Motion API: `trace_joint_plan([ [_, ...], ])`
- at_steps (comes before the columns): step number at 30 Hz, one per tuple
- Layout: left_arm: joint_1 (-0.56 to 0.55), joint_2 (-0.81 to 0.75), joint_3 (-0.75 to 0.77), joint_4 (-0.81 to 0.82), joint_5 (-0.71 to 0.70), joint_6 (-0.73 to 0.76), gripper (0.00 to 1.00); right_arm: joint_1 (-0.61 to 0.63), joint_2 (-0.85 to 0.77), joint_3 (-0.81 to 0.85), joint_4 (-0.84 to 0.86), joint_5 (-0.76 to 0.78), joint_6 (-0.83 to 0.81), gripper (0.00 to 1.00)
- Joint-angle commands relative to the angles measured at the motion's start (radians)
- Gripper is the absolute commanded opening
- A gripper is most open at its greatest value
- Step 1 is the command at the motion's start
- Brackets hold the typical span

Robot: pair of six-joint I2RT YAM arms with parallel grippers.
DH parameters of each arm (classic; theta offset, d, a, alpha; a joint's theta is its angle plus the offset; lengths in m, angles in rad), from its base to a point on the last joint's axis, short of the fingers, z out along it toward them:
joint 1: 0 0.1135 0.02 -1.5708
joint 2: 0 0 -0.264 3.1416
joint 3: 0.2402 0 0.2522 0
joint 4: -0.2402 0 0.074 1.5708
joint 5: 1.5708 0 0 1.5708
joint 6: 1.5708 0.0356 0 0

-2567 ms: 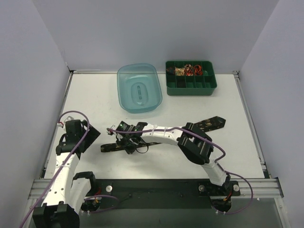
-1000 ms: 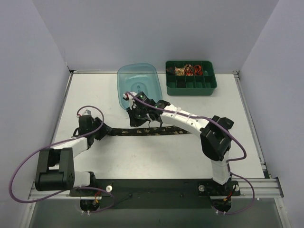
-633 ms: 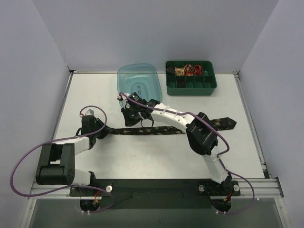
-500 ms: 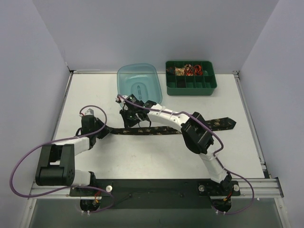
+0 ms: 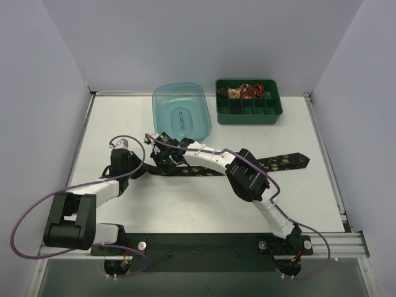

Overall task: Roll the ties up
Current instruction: Roll the tie at the center of the board.

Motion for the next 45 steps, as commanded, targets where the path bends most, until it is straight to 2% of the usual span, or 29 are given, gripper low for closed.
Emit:
trace_joint_plan([
  [1, -0.019, -0.07, 0.04, 0.005, -0.034, 0.039, 0.0, 0.009, 0.032, 0.064, -0.006, 0.02, 0.006, 0.0],
  [12, -0.028, -0.156, 0.058, -0.064, -0.057, 0.117, 0.0, -0.011, 0.014, 0.034, 0.045, -0.036, 0.035, 0.0],
  [20, -0.042, -0.155, 0.077, -0.095, -0.092, 0.14, 0.0, -0.066, -0.181, -0.199, 0.278, -0.099, 0.123, 0.0],
  [33, -0.064, -0.156, 0.106, -0.123, -0.103, 0.157, 0.0, -0.079, -0.097, -0.14, 0.332, -0.217, 0.184, 0.0],
  [45, -0.068, -0.156, 0.121, -0.144, -0.122, 0.177, 0.0, -0.048, 0.017, -0.043, 0.293, -0.21, 0.187, 0.0],
])
